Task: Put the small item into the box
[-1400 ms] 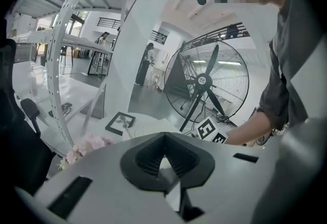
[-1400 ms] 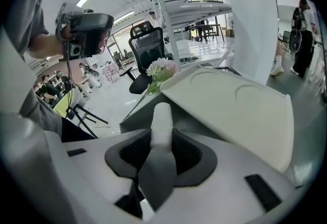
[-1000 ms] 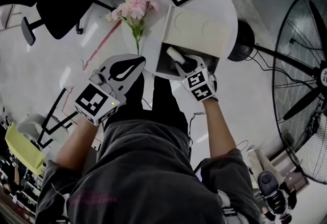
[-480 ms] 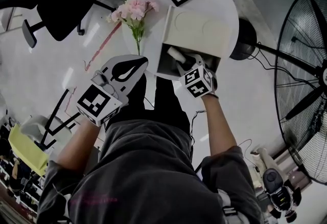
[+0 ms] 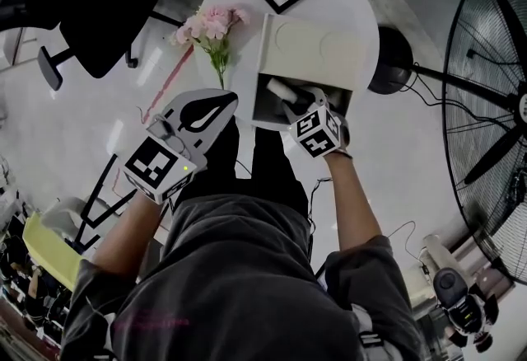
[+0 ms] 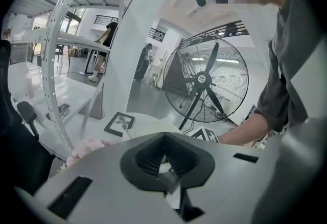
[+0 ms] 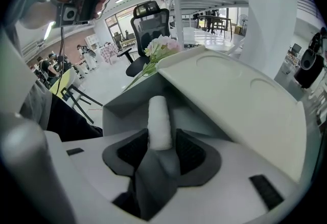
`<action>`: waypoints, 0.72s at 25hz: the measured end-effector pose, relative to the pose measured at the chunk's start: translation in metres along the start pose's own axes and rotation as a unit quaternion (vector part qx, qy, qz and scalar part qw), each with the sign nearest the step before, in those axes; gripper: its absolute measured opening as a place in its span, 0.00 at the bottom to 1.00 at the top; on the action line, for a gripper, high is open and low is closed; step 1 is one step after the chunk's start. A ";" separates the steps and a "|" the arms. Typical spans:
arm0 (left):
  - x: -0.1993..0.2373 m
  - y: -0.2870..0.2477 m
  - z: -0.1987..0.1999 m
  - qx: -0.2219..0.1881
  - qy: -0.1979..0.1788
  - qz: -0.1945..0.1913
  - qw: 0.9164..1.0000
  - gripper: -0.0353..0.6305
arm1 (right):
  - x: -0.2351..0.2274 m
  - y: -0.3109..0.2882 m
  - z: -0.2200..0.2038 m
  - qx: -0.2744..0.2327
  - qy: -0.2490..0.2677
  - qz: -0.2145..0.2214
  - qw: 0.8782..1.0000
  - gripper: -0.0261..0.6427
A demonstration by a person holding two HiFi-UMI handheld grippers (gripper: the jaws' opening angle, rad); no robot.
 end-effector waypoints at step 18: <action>-0.022 0.016 0.056 -0.029 -0.066 -0.050 0.996 0.08 | -0.004 0.113 0.019 -0.110 -0.137 -0.072 0.982 0.24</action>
Point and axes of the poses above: the fingertips, and each gripper's own axes: y backward along the fingers, x to its left, z out of its top, the point moved 6 cm from there along y, backward along the fingers, and after that the axes turned 6 degrees about -z, right-handed, at the moved point
